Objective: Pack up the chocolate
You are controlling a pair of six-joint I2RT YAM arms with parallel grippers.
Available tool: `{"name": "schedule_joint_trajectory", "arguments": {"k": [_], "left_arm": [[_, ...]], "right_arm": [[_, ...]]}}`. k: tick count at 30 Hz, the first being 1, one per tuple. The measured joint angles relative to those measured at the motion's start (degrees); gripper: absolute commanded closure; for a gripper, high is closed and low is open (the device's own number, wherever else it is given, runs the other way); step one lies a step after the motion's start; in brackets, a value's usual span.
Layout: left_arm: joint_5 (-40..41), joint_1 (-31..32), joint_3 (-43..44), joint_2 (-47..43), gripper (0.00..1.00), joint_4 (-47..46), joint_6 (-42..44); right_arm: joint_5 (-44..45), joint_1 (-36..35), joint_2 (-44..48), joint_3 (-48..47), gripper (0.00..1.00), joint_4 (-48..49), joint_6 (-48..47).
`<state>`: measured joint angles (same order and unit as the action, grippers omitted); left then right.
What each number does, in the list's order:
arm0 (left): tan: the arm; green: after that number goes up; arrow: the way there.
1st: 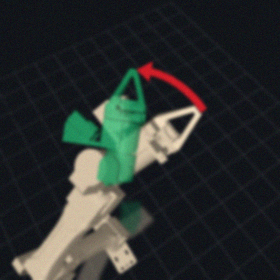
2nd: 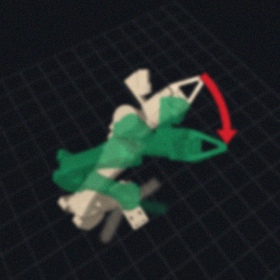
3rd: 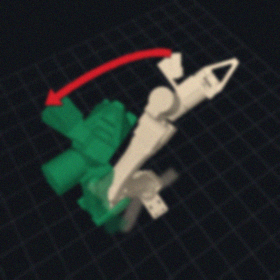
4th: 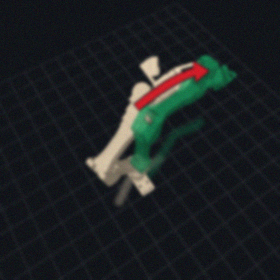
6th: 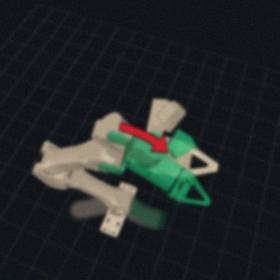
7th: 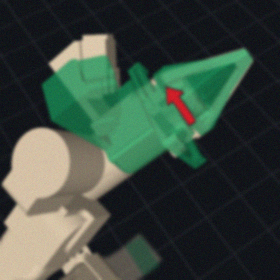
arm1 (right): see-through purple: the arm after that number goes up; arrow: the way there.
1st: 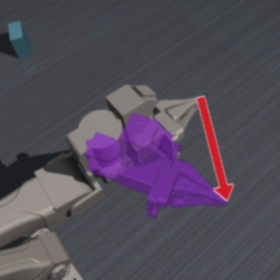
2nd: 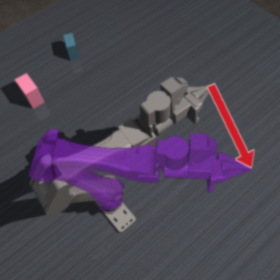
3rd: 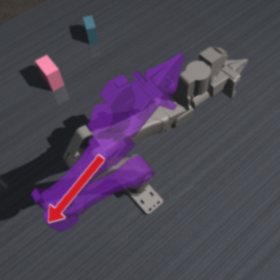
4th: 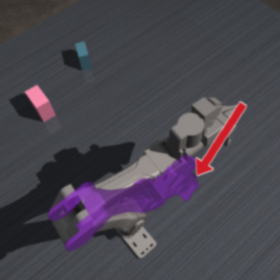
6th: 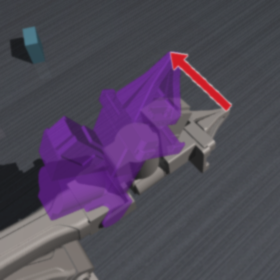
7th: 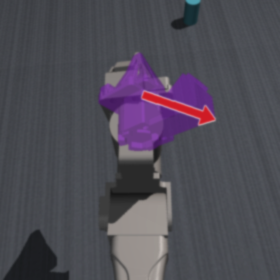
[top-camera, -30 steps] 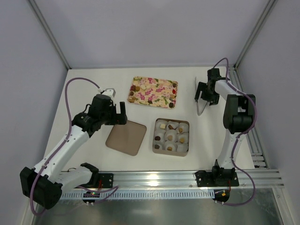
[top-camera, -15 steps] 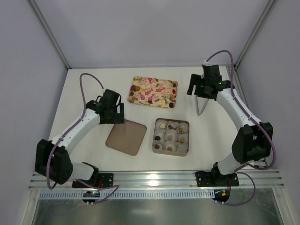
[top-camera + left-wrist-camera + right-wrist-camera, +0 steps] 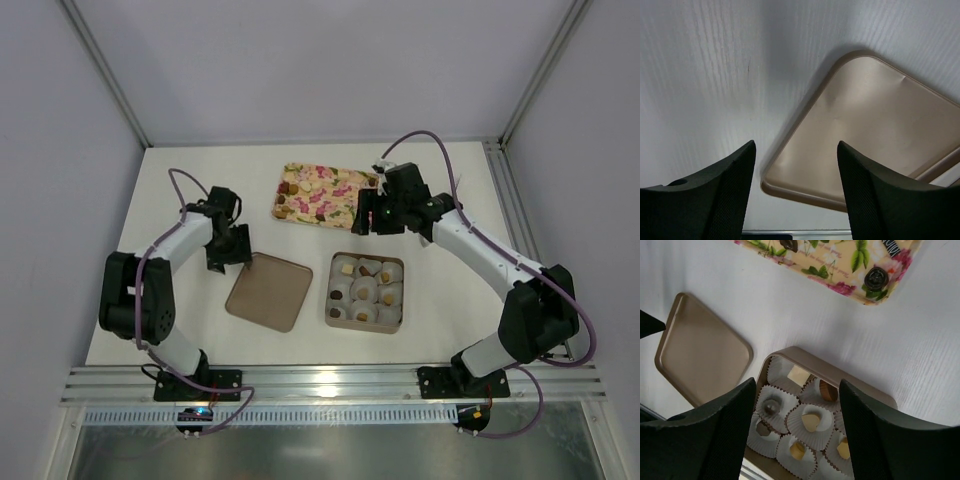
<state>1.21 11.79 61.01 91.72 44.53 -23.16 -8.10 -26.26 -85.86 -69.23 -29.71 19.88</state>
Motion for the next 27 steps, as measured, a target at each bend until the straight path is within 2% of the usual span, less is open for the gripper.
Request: {"name": "schedule_joint_trajectory", "arguments": {"k": [9, 12, 17, 18, 19, 27], "left_arm": [[-5.62, -4.11, 2.1, 9.33, 0.48, -1.64, 3.06], [-6.54, -4.37, 3.65, 10.75, 0.58, -1.22, 3.67], [-7.54, -4.37, 5.49, 12.81, 0.87, -1.05, 4.2], [-7.54, -4.42, 5.73, 13.09, 0.96, -1.01, 4.39], [-7.85, -4.44, 5.9, 13.25, 1.0, -0.96, 4.37], [-10.84, -4.5, 5.95, 13.33, 1.0, -1.51, 5.81]], "right_arm": [[-2.4, -2.29, 0.0, 1.03, 0.32, 2.45, 0.31], [-2.84, -2.56, 0.0, 1.03, 0.32, 2.78, 0.28], [-3.28, -2.78, 0.0, 1.03, 0.32, 3.3, 0.28], [-3.34, -2.86, 0.0, 1.03, 0.32, 3.45, 0.28], [-3.5, -2.95, 0.0, 1.03, 0.32, 3.63, 0.28], [-7.13, -4.11, -1.33, 0.87, 0.32, 5.75, 0.24]]}}
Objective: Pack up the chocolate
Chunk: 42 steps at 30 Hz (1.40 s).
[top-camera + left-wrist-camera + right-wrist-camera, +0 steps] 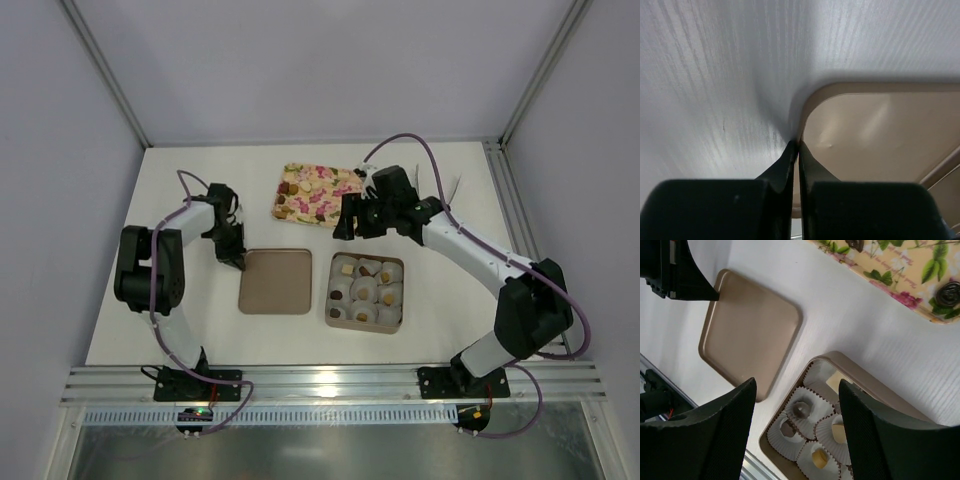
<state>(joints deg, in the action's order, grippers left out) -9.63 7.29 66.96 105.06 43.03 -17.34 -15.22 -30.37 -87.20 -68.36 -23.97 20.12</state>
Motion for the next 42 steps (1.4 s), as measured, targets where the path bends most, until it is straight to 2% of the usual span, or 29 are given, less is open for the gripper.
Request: {"name": "schedule_joint_trajectory", "arguments": {"k": [7, 21, 33, 42], "left_arm": [[-4.13, -0.72, -0.07, -0.02, 1.0, 0.0, 0.07], [-9.27, -4.24, -0.07, -3.1, 1.0, 0.07, 0.2], [-12.41, -5.22, 0.02, -4.13, 1.0, 0.2, -0.02], [-13.77, -5.77, 0.33, -6.27, 1.0, 0.52, -0.2]], "right_arm": [[-3.5, -2.16, -8.26, -5.16, 0.32, 0.35, -0.44], [-4.9, -4.57, -24.15, -21.53, 0.32, -4.15, -3.06], [-5.14, -4.94, -31.76, -23.26, 0.32, -5.86, -3.54], [-7.15, -4.94, -34.32, -23.15, 0.32, -3.67, -3.41]]}}
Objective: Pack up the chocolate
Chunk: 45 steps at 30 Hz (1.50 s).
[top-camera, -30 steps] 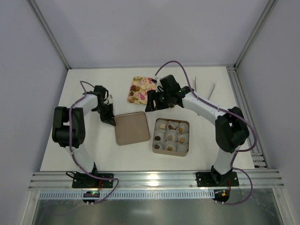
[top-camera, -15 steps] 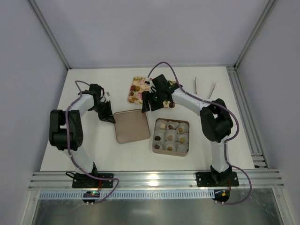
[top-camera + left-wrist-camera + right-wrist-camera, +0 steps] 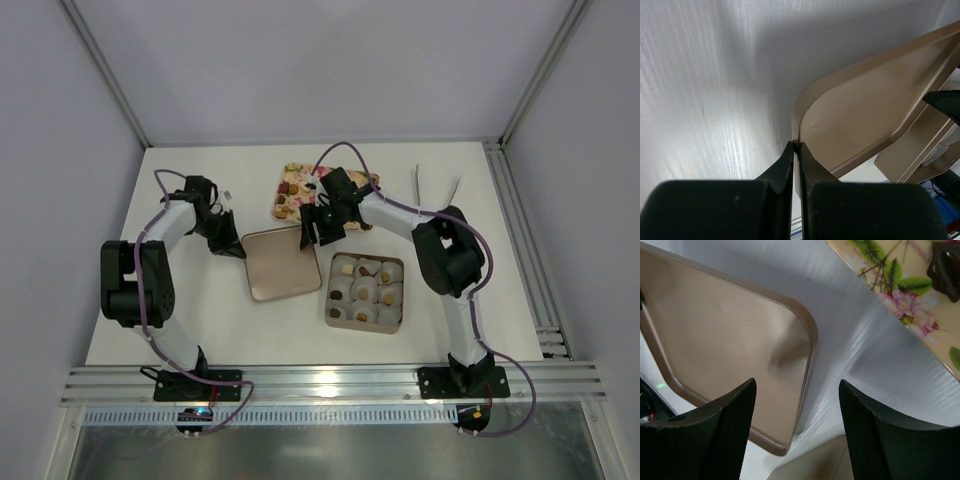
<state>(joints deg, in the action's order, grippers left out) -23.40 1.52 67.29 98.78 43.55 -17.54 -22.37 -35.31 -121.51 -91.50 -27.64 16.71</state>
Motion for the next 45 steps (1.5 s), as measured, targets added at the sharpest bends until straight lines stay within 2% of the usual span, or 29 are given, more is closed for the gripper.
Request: {"name": "schedule_joint_trajectory", "arguments": {"k": [11, 17, 21, 28, 30, 31, 34, 40, 43, 45], "left_arm": [[-1.75, -0.9, 2.01, -0.17, 1.0, 1.11, -0.07], [-2.73, -0.9, 3.21, -0.17, 1.0, 1.42, -0.09], [-3.17, -0.96, 3.21, -0.2, 0.98, 1.97, -0.26], [-4.72, -0.96, 3.58, -2.14, 0.77, 2.51, -0.63], [-5.31, -0.96, 3.8, -2.75, 0.72, 2.4, -0.98], [-5.57, -0.96, 3.85, -3.08, 0.65, 2.4, -1.14], [-6.43, -0.9, 3.85, -4.48, 0.5, 2.38, -1.68], [-2.97, -0.87, 4.52, -9.46, 0.37, 2.6, -1.79], [2.47, 0.33, 5.84, -13.22, 0.33, 2.62, -1.64], [7.19, 3.34, 6.49, -16.22, 0.31, 2.56, -1.4]], "right_arm": [[-6.25, 0.0, -2.27, 0.79, 0.33, 6.36, 3.23], [-11.26, 0.0, -1.97, 2.23, 0.44, 11.58, 7.34], [-13.77, 0.13, 0.11, 4.57, 0.57, 14.16, 10.43], [-18.84, 0.57, 6.19, 8.24, 0.77, 20.74, 17.11], [-19.96, 0.72, 7.45, 9.09, 0.86, 22.95, 18.95], [-20.22, 0.94, 7.91, 9.53, 0.88, 23.69, 20.17], [-21.55, 1.31, 8.44, 10.43, 0.96, 25.81, 23.02], [-22.4, 2.4, 8.94, 11.13, 0.96, 26.84, 26.58], [-22.56, 3.43, 9.27, 11.19, 0.96, 26.73, 27.56], [-22.64, 4.5, 9.44, 11.17, 0.96, 26.64, 28.26]]}}
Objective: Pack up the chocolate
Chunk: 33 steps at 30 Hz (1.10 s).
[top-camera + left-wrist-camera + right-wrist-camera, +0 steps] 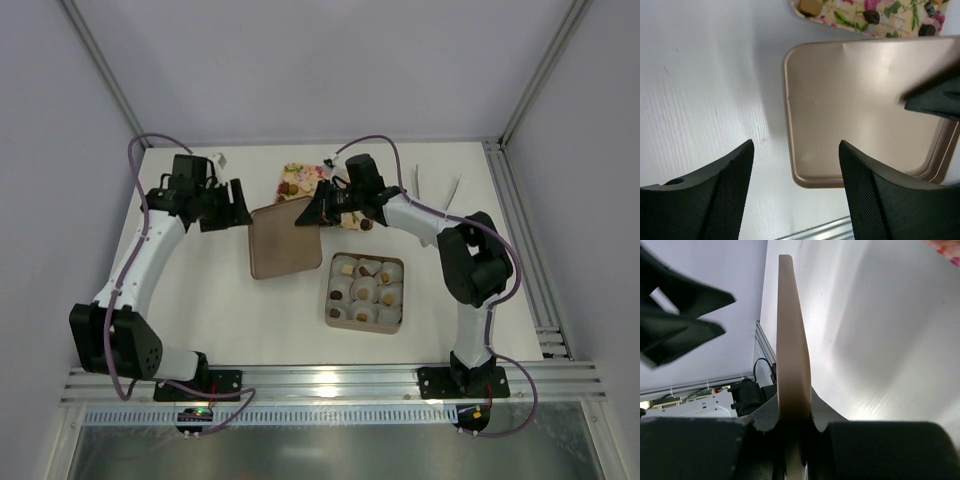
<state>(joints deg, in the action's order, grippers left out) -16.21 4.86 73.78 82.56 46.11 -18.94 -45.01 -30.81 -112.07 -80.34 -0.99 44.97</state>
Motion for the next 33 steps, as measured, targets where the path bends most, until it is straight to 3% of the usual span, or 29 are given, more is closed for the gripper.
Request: {"name": "schedule_joint_trajectory", "arguments": {"k": [10, 16, 21, 28, 33], "left_arm": [[29.2, 39.1, -1.66, -17.88, 0.23, -2.67, 5.97], [47.95, 60.0, -2.97, -12.44, 0.22, -3.15, 10.91], [58.05, 65.72, -4.0, -3.69, 0.21, -4.72, 17.03], [67.21, 66.14, -6.19, -1.11, 0.2, -13.14, 28.59], [71.32, 65.77, -8.94, 0.24, 0.3, -20.55, 36.04]], "right_arm": [[-1.86, 6.56, 0.74, -2.29, 0.96, -6.45, 3.04], [-3.43, 9.16, 2.47, -4.57, 0.96, -9.03, 5.01], [-5.01, 9.51, 4.37, -5.62, 0.96, -10.08, 6.4], [-6.47, 9.57, 6.23, -5.57, 0.96, -11.21, 7.93], [-7.06, 9.57, 8.0, -4.79, 0.96, -11.23, 8.98]]}}
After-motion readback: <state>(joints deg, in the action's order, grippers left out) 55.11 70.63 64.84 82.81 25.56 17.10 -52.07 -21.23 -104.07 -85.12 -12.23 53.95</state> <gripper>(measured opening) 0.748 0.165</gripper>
